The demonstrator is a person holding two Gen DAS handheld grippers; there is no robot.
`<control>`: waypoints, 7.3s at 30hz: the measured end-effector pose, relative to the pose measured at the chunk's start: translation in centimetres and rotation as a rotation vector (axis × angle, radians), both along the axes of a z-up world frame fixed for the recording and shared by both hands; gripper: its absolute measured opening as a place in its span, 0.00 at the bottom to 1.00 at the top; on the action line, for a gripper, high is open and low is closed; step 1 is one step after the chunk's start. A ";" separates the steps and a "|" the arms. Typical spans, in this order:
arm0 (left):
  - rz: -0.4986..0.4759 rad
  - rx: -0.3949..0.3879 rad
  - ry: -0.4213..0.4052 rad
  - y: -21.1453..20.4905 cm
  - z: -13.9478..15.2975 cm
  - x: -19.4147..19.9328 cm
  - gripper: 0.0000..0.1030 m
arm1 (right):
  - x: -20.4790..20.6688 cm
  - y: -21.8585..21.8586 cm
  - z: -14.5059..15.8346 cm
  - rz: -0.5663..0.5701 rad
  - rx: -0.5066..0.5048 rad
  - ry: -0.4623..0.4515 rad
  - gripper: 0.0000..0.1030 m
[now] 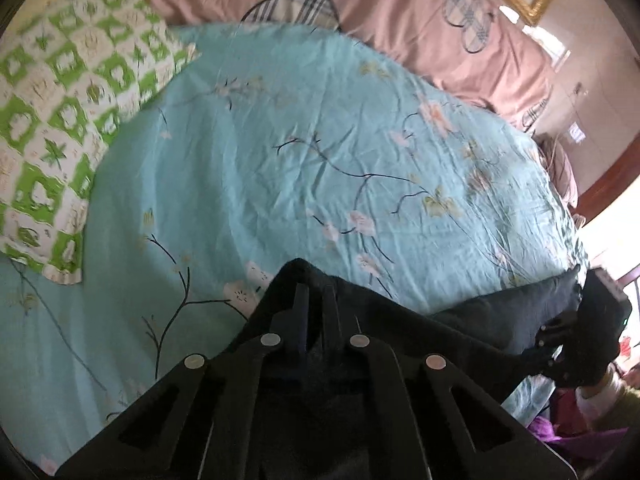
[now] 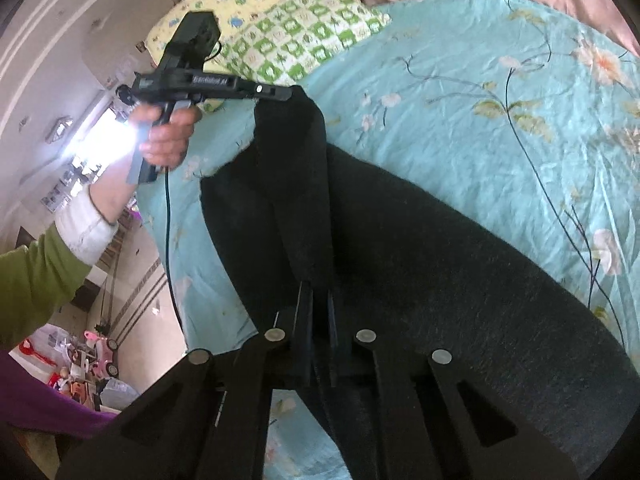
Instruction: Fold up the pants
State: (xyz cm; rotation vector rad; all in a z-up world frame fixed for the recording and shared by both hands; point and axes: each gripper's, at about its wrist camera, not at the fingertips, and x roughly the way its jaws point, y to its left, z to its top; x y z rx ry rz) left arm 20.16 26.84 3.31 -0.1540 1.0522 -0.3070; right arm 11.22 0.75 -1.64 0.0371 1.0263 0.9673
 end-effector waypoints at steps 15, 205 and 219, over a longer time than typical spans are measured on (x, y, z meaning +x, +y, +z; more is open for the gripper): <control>0.094 -0.011 -0.190 1.0 2.6 -10.2 0.00 | -3.8 0.2 2.3 0.031 -0.015 -0.170 0.06; 0.183 -0.071 -0.159 -18.8 -1.0 -15.8 0.61 | -13.1 -17.8 2.3 -0.771 -0.025 -0.193 0.54; 0.021 -0.049 -0.160 -25.5 -0.2 -13.9 0.67 | -16.3 -24.6 2.0 -0.990 0.060 -0.169 0.54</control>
